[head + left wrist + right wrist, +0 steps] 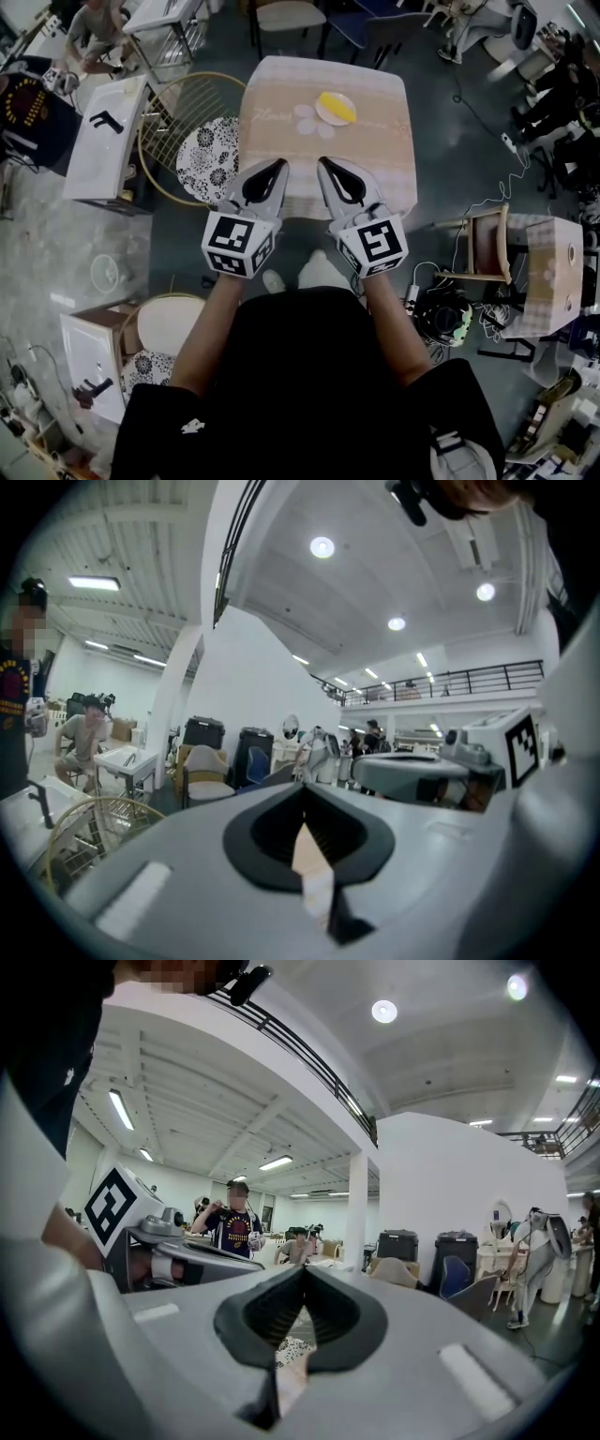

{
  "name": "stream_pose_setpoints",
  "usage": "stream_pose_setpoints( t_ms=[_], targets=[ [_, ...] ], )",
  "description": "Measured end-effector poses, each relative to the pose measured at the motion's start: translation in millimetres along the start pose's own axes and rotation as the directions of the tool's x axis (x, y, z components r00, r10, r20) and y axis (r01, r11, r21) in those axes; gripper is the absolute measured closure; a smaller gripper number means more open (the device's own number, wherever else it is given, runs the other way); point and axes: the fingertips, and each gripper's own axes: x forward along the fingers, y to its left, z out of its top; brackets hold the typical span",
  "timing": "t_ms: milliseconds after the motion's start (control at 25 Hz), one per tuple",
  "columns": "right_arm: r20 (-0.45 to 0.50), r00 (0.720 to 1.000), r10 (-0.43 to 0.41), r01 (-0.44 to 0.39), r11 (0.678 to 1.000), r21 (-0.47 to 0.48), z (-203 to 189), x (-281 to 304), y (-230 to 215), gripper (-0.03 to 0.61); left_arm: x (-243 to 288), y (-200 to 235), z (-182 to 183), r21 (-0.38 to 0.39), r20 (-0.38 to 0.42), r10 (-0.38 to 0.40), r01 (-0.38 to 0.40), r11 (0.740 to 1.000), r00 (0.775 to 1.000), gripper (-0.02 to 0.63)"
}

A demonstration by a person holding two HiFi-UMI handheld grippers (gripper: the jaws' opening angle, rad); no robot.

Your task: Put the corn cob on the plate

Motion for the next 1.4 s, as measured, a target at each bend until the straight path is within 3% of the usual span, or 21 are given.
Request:
stream_pose_setpoints(
  t_ms=[480, 1400],
  targets=[
    [0.037, 0.998, 0.048, -0.048, 0.999, 0.011, 10.7, -26.0, 3.9, 0.577, -10.2, -25.4, 12.7, 0.058, 0.019, 0.035, -0.036, 0.998, 0.999, 0.611],
    [0.09, 0.987, 0.132, -0.137, 0.99, 0.046, 15.6, -128.0, 10.8, 0.577, -38.6, -131.8, -1.9, 0.107, 0.004, 0.091, -0.091, 0.99, 0.996, 0.611]
  ],
)
